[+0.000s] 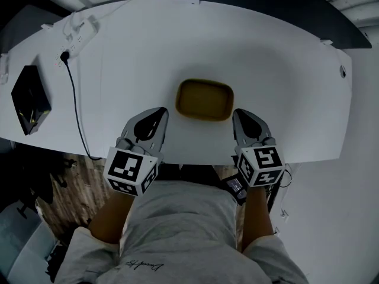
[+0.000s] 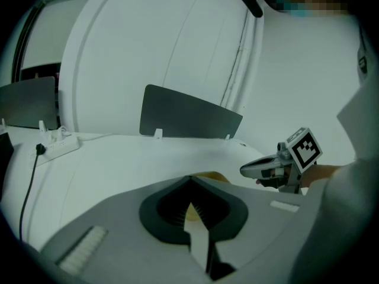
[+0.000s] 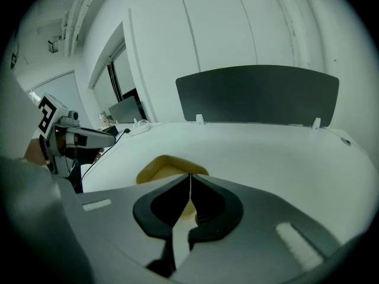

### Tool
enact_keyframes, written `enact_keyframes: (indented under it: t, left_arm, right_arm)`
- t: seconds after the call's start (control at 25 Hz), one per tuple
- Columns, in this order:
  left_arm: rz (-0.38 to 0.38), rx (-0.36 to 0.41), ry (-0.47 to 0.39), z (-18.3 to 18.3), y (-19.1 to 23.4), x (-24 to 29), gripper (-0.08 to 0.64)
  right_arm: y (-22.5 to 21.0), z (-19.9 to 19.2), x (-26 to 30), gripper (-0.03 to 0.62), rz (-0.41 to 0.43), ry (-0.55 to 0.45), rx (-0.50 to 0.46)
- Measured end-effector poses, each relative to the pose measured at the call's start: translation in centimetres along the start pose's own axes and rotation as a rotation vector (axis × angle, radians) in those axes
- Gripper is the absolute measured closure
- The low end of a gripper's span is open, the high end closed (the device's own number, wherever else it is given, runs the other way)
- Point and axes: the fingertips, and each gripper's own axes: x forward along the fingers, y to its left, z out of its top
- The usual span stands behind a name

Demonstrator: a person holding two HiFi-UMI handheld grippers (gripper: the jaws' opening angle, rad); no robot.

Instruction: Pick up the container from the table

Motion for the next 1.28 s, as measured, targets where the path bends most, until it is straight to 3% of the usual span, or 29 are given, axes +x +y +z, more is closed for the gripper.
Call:
enact_keyframes:
  t: [1.28]
  left_arm:
    - [0.026, -0.059, 0.064, -3.3, 1.8, 1.6, 0.560]
  right_arm:
    - [-2.6, -3.3, 5.2, 0.487, -0.034, 0.121, 0.047]
